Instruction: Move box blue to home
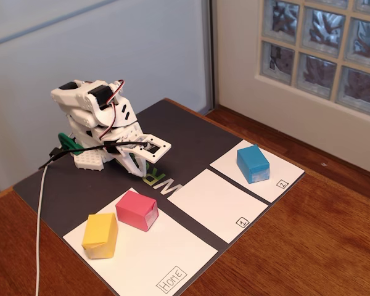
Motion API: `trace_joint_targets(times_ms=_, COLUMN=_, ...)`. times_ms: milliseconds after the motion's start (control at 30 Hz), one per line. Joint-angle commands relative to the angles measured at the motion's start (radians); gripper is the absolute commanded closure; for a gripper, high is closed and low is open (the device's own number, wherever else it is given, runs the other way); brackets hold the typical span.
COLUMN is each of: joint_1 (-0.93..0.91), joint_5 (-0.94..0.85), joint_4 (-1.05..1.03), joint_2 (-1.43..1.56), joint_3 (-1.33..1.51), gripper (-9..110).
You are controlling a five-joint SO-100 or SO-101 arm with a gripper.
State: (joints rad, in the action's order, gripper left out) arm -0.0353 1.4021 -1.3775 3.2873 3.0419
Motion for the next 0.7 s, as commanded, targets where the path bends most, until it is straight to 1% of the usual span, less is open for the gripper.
trace_joint_targets(times_ms=0, joint_1=0.005, joint_5=0.002, joint_4=-0.066, joint_2=0.052, joint_3=-0.003, gripper=102)
trace_joint_targets(times_ms=133, joint_1=0.011, joint_5=0.095, joint_4=-0.080, joint_2=0.052, joint_3=-0.003, gripper=102)
trace_joint_targets(times_ms=200, joint_1=0.011, joint_5=0.021, joint_4=-0.071, joint_2=0.052, joint_3=-0.005, gripper=102)
trace_joint_targets(times_ms=233, joint_1=0.026, joint_5=0.006, joint_4=-0.072, joint_2=0.052, joint_3=-0.014, gripper=102)
trace_joint_targets(times_ms=267, joint_1=0.051, joint_5=0.028, joint_4=-0.081, joint_2=0.052, joint_3=-0.032, gripper=102)
trace_joint_targets(times_ms=333, joint_1=0.101, joint_5=0.118, joint_4=-0.058, joint_2=0.052, joint_3=-0.071, gripper=102)
trace_joint_targets(times_ms=400, joint_1=0.143, joint_5=0.213, joint_4=0.021, joint_2=0.052, joint_3=-0.104, gripper=102)
trace_joint_targets(times_ms=533, joint_1=0.230, joint_5=0.339, joint_4=0.043, joint_2=0.020, joint_3=-0.218, gripper=102)
trace_joint_targets(times_ms=600, joint_1=0.259, joint_5=0.385, joint_4=0.055, joint_2=-0.069, joint_3=-0.304, gripper=102)
trace_joint_targets(times_ms=667, joint_1=0.284, joint_5=0.442, joint_4=0.075, joint_2=-0.230, joint_3=-0.417, gripper=102)
